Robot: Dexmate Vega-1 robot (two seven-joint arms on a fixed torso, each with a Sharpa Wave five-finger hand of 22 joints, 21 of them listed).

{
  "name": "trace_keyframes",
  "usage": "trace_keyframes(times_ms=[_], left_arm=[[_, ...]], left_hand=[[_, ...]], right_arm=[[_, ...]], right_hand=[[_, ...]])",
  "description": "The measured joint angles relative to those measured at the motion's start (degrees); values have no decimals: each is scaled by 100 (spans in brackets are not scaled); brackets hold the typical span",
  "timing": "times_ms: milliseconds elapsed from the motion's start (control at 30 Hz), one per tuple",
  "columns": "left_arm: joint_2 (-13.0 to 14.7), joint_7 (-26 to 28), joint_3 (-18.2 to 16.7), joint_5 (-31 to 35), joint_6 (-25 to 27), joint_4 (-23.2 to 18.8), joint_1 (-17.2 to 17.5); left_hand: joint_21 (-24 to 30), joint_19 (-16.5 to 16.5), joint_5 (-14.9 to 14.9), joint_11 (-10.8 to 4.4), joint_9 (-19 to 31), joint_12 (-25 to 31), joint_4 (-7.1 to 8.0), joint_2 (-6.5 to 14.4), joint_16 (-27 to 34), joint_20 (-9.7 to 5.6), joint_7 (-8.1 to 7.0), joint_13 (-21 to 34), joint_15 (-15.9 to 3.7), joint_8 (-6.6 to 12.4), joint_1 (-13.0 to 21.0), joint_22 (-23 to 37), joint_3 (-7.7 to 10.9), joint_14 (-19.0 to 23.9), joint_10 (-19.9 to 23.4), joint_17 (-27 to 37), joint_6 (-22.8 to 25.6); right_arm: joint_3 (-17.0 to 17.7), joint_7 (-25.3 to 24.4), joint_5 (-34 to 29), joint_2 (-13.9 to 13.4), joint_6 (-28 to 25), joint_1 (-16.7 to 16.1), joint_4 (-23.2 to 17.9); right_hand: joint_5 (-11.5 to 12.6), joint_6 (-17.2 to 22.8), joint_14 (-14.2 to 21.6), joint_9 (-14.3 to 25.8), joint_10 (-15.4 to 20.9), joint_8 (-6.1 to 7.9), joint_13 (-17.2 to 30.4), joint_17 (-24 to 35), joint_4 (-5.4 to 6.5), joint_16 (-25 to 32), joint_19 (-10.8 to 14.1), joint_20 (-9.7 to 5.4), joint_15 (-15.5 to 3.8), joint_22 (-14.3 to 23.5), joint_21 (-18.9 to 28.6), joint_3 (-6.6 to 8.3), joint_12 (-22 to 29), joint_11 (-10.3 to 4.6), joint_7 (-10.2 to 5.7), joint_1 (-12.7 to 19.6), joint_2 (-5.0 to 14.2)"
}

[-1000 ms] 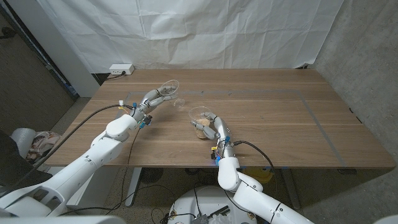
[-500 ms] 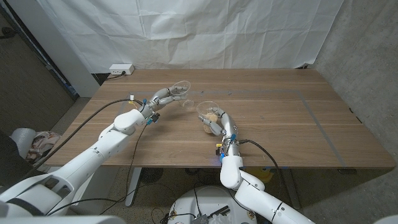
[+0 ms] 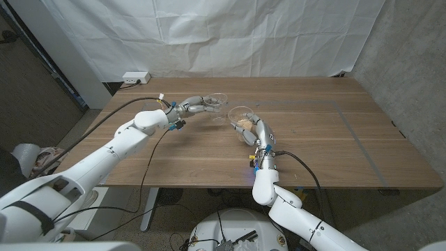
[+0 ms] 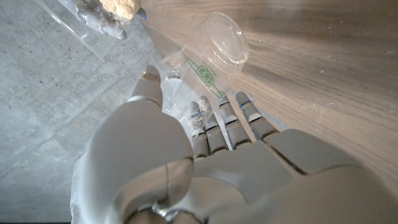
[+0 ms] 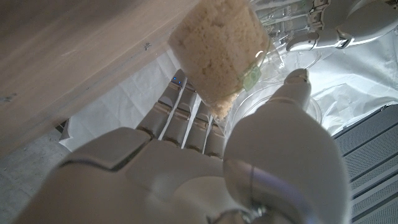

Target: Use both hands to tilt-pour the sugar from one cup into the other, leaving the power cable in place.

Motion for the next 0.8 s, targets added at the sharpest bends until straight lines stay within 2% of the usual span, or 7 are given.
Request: trace_keyframes(times_ms=[233,567,600,700,733,767,800], left_arm=[[140,-309,180,152,434,-181,-255],[248,-483,297,509,704,-369,-412],[308,-485,371,545,718,-497,-507],[308,-520,371,663,744,-497,-507],[356,-530,427,711,747,-632,-589],[356,-535,427,740,747,-632,-589],[356,-538,427,758,747,-632,-589]], left_hand=[[0,-75,0,78,-3,-49,11,-7,-44,74,98,15,3,-86,-52,0,-10,-101,-145,1,-101],[0,-178,0,88,-3,-98,10,30,-99,113,38,26,21,-169,-89,0,-10,-183,-260,1,-227],[0,-186,0,83,-3,-98,10,30,-99,120,35,26,21,-169,-89,0,-10,-183,-265,1,-246],[0,-186,0,83,-2,-98,10,30,-99,120,27,26,-2,-169,-88,1,-10,-206,-265,1,-256],[0,-186,0,83,-3,-98,10,30,-99,120,27,26,-2,-170,-88,1,-10,-206,-265,1,-256],[0,-186,0,78,-2,-98,5,30,-99,120,27,26,-2,-170,-88,1,-16,-206,-270,1,-256],[0,-186,0,68,-2,-98,-6,30,-99,120,28,26,-2,-170,-88,1,-26,-206,-281,1,-257]], right_arm=[[46,-4,-142,-116,-153,71,-62],[75,45,-343,-306,-413,219,-173],[75,114,-482,-324,-612,236,-183],[74,114,-482,-382,-612,292,-215],[70,114,-482,-403,-612,316,-227],[67,198,-624,-416,-825,330,-235],[63,198,-624,-427,-825,341,-242]], right_hand=[[0,-23,1,-1,-3,0,29,0,23,-73,0,0,0,0,0,-23,21,-3,-2,-15,14],[-1,-54,1,-27,-59,-1,13,16,23,-165,-12,12,0,0,22,-23,21,1,-11,-15,13],[-1,-55,1,-28,-59,-1,10,16,23,-165,-12,12,0,0,22,-23,21,1,-10,-15,13],[-1,-63,2,-28,-60,-7,8,16,47,-186,-12,12,0,0,22,-47,21,0,-2,-14,13],[-1,-63,2,-28,-60,-14,8,16,47,-186,-12,12,0,-1,21,-47,21,0,-2,-14,13],[-1,-63,2,-28,-63,-17,8,15,47,-186,-12,12,0,-1,21,-47,21,-3,-2,-14,13],[-1,-63,2,-28,-64,-17,8,16,47,-186,-12,12,0,-1,40,-47,21,-4,-1,-14,14]])
